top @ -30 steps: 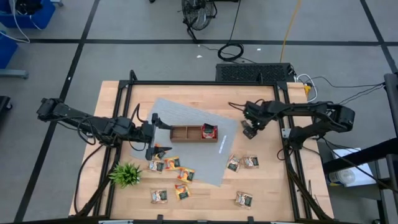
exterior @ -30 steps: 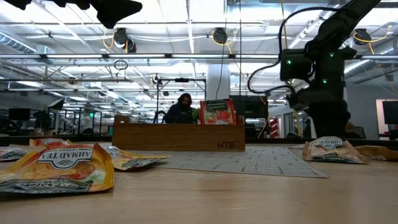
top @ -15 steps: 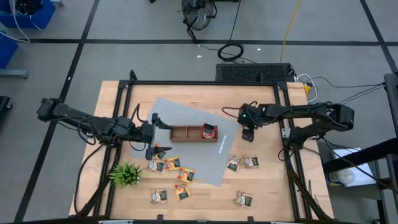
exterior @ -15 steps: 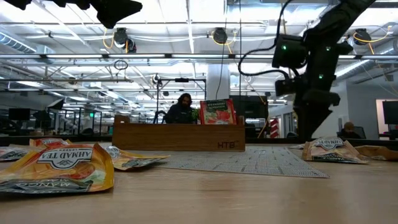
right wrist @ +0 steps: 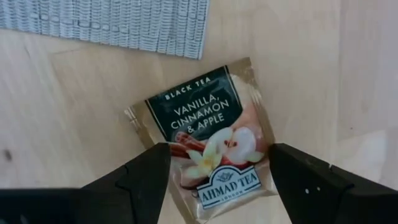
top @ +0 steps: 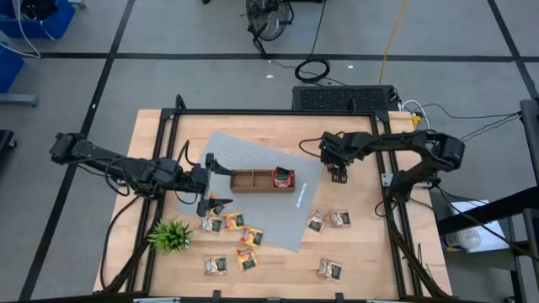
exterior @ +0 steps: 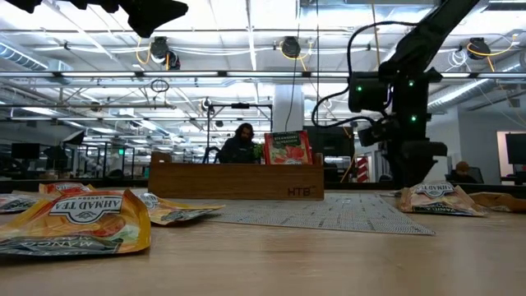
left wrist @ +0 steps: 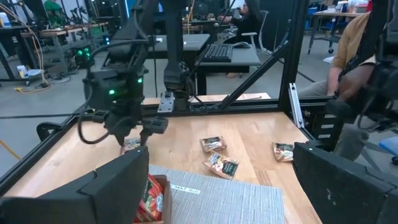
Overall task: Pick & Place Tea
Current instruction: Put the brown tea bag into the wooden organizer
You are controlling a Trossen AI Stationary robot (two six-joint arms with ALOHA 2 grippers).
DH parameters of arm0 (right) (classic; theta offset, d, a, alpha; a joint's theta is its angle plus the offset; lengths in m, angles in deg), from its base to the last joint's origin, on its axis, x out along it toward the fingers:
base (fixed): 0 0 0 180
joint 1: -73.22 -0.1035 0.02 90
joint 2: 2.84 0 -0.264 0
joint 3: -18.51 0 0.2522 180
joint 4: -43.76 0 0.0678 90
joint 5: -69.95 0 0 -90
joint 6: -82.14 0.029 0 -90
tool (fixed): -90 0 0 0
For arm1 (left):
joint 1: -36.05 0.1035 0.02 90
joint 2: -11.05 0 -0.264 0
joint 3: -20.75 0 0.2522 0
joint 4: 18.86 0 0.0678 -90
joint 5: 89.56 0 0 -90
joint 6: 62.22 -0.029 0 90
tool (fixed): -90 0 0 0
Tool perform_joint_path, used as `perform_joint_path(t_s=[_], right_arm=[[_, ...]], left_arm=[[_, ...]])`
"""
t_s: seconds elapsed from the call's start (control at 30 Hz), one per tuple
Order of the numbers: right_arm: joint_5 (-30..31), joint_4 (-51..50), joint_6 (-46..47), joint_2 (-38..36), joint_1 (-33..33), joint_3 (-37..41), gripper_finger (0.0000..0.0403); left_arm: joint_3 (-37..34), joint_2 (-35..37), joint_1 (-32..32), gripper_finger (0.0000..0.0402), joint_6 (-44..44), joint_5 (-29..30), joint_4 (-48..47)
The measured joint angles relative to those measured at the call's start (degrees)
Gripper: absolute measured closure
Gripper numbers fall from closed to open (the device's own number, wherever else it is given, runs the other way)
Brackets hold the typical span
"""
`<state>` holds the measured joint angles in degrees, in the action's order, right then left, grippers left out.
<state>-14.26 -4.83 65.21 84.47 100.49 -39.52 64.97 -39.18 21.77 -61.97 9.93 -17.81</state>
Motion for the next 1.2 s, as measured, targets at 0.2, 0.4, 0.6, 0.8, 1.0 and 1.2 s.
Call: perform_joint_path(t_s=[0.2, 0.4, 0.6, 0.8, 1.0, 1.2], right_arm=[[-3.2, -0.4, 0.5, 1.6, 1.3, 0.1, 0.0159], [-3.2, -2.5, 2.7, 1.6, 1.1, 0.2, 0.0257], [-3.4, -3.1, 3.9, 1.7, 1.1, 1.3, 0.0389], [-2.7, -2.9, 5.7, 0.5, -0.3, 1.7, 0.0402], [-2.4, -4.4, 7.8, -5.8, -3.1, 0.4, 0.0403], [-1.3, -6.0, 5.2, -11.5, -3.4, -0.1, 0.0353]], left_arm=[[0.0, 0.0, 0.0, 0.0011, 0.0, 0.0, 0.0], [0.0, 0.0, 0.0, 0.0011, 0.0, 0.0, 0.0], [0.0, 0.0, 0.0, 0.0011, 0.0, 0.0, 0.0], [0.0, 0.0, 0.0, 0.0011, 0.0, 0.0, 0.0], [0.0, 0.0, 0.0, 0.0011, 0.0, 0.0, 0.0], [0.0, 0.0, 0.0, 0.0011, 0.0, 0.0, 0.0]])
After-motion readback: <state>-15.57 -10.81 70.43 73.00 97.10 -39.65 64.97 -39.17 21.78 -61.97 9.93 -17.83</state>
